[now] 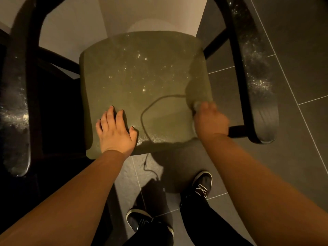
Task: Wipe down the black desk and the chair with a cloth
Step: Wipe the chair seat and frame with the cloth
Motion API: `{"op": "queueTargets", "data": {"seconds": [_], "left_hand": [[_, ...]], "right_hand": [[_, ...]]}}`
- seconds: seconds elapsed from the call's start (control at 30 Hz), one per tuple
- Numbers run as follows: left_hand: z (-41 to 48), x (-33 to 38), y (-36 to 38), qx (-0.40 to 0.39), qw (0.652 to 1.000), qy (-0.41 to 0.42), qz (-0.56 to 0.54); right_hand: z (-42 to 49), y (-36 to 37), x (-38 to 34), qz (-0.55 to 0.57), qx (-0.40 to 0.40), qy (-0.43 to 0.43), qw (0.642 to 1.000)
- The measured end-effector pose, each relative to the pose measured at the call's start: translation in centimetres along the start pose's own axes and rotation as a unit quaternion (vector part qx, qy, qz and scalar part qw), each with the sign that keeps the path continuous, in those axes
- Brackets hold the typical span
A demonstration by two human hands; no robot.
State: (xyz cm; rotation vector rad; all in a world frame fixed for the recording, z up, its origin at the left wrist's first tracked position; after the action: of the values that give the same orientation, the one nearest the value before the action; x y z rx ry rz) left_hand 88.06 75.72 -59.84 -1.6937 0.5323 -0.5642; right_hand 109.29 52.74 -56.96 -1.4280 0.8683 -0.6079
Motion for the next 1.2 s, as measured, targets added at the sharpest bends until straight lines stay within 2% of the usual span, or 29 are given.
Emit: {"op": "queueTargets", "data": {"seconds": [0.03, 0.1, 0.17, 0.23, 0.3, 0.37, 0.43, 0.47, 0.53, 0.57, 0.63, 0.7, 0.77, 0.83, 0.9, 0.97, 1.07, 1.13, 1.17, 1.2], "left_hand": [[0.0, 0.0, 0.0, -0.002, 1.000, 0.001, 0.000], [-0.1, 0.0, -0.1, -0.004, 1.000, 0.004, 0.000], [-0.1, 0.0, -0.1, -0.002, 1.000, 0.004, 0.004], [0.0, -0.1, 0.0, 0.004, 1.000, 0.006, 0.002], [0.0, -0.2, 0.2, 0.013, 1.000, 0.010, 0.000], [-0.1, -0.2, 0.2, 0.015, 1.000, 0.013, -0.003], [0.0, -0.2, 0.1, 0.014, 1.000, 0.013, -0.005], [0.0, -0.2, 0.1, 0.014, 1.000, 0.013, -0.005], [0.0, -0.2, 0.0, 0.016, 1.000, 0.015, -0.010], [0.1, -0.2, 0.0, 0.019, 1.000, 0.017, -0.014], [0.0, -0.3, 0.0, 0.024, 0.999, 0.018, -0.012], [0.0, -0.4, 0.1, 0.026, 1.000, 0.018, -0.002], [-0.1, -0.4, 0.3, 0.024, 1.000, 0.019, 0.002], [0.0, -0.3, 0.4, 0.028, 0.999, 0.022, -0.003], [0.0, -0.3, 0.3, 0.036, 0.999, 0.024, -0.009], [0.1, -0.2, 0.2, 0.043, 0.999, 0.024, -0.012], [0.1, -0.2, 0.1, 0.046, 0.998, 0.026, -0.015], [0.1, -0.2, 0.1, 0.054, 0.998, 0.024, -0.017], [0.1, -0.3, 0.0, 0.057, 0.998, 0.023, -0.018], [0.1, -0.3, 0.1, 0.059, 0.998, 0.023, -0.020]], "right_hand": [[0.2, -0.4, 1.4, -0.008, 0.002, 0.046, 0.999], [0.0, -0.7, 0.3, 0.014, 0.019, 0.062, 0.998], [-0.6, -0.5, -4.3, 0.068, 0.051, 0.010, 0.996], [-1.6, 1.6, -9.3, 0.116, 0.030, -0.084, 0.989], [-2.6, 3.5, -12.3, 0.086, -0.026, -0.189, 0.978], [-1.5, 3.0, -10.7, 0.064, -0.024, -0.215, 0.974], [0.4, 1.2, -6.0, 0.030, 0.017, -0.125, 0.992], [1.3, 1.0, -3.0, 0.012, 0.001, -0.043, 0.999], [1.7, -0.2, 1.6, 0.008, 0.003, 0.110, 0.994], [1.7, -0.5, 2.1, 0.017, 0.011, 0.139, 0.990], [1.8, -0.7, -1.6, 0.050, 0.026, 0.086, 0.995], [0.8, 0.1, -9.0, 0.089, 0.011, -0.056, 0.994], [-1.0, 1.8, -15.3, 0.107, -0.012, -0.214, 0.971], [-1.3, 3.5, -16.4, 0.095, -0.056, -0.252, 0.962], [0.0, 3.1, -13.6, 0.087, -0.035, -0.221, 0.971], [1.7, 1.8, -8.8, 0.070, -0.004, -0.145, 0.987], [2.6, 0.1, -0.7, 0.002, 0.017, 0.042, 0.999], [1.9, -0.3, 2.0, 0.027, 0.040, 0.137, 0.989], [1.5, -0.4, 1.7, 0.049, 0.045, 0.154, 0.986], [1.3, -0.3, 0.4, 0.062, 0.047, 0.136, 0.988]]}}
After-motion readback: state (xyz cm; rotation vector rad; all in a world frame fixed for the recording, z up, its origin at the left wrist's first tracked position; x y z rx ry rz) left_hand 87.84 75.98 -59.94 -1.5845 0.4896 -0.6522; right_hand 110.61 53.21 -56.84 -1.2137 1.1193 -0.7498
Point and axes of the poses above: each hand's wrist, its own z-axis towards the middle knuckle, its own y-axis out of the palm, x = y × z, the point moved 8 cm from there along z, towards the middle knuckle, and after that the axes turned 8 degrees about -y, right-handed, at the moved point
